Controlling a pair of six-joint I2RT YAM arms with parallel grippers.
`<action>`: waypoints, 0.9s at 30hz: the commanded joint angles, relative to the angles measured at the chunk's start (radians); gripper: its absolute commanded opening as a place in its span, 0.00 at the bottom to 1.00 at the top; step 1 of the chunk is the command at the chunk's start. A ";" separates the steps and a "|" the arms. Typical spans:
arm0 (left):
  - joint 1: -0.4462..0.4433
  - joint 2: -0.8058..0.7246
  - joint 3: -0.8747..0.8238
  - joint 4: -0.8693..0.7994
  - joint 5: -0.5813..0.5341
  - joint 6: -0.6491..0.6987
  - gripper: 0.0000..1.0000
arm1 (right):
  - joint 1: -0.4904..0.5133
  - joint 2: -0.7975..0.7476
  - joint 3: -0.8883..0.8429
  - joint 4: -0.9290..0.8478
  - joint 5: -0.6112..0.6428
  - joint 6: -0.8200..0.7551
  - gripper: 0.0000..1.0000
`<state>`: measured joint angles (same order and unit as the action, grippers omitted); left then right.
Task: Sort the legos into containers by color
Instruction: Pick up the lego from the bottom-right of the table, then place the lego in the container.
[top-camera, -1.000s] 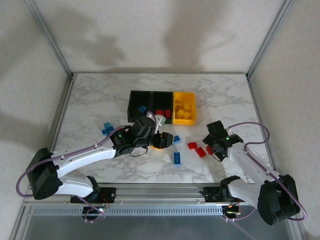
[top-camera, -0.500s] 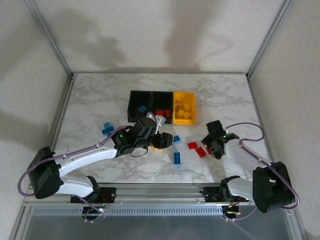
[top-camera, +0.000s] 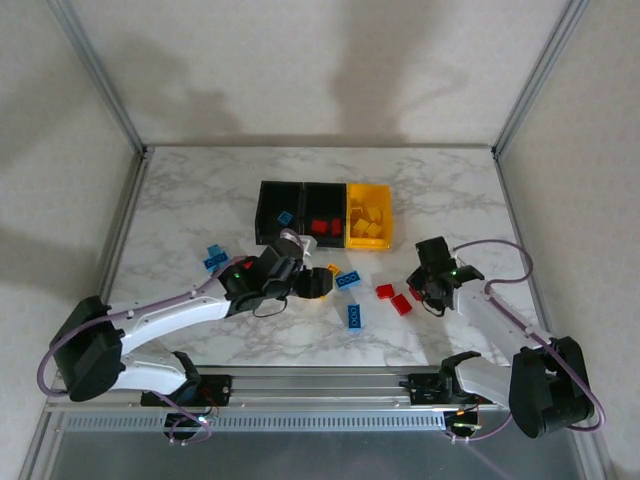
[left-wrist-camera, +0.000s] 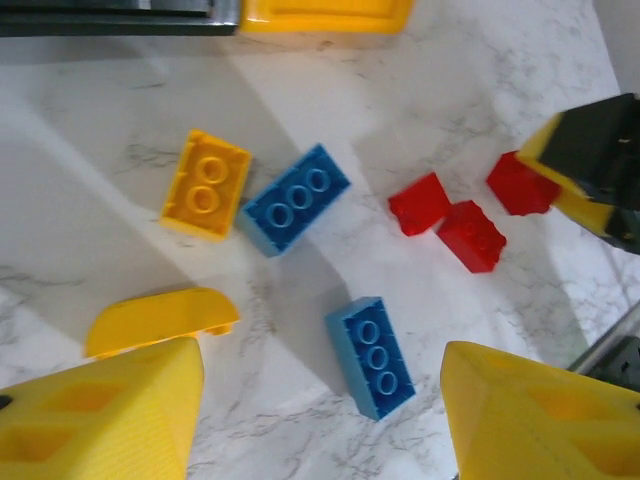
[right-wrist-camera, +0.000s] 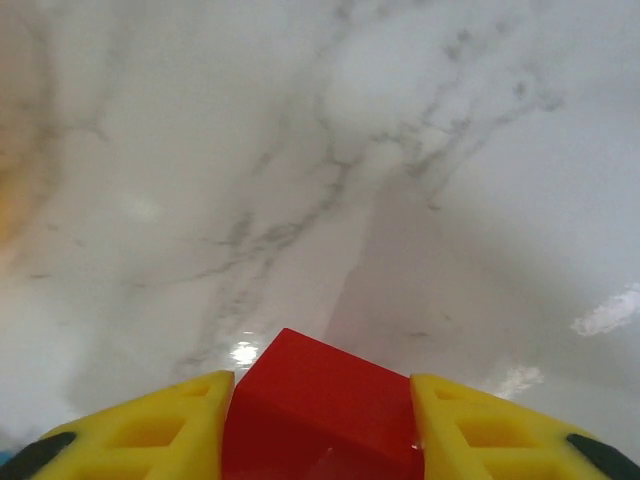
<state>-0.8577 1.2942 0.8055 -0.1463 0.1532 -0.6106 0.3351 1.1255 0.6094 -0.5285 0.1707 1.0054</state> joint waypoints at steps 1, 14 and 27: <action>0.036 -0.070 -0.019 0.013 -0.042 -0.034 0.64 | 0.002 -0.014 0.079 -0.022 -0.014 -0.043 0.33; 0.266 -0.233 -0.132 -0.039 0.017 -0.150 0.64 | 0.220 0.289 0.483 0.047 -0.034 -0.108 0.33; 0.391 -0.313 -0.159 -0.089 0.040 -0.196 0.64 | 0.305 0.709 0.892 0.102 -0.080 -0.177 0.33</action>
<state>-0.4736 1.0050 0.6598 -0.2138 0.1699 -0.7868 0.6327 1.7802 1.4269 -0.4332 0.1028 0.8616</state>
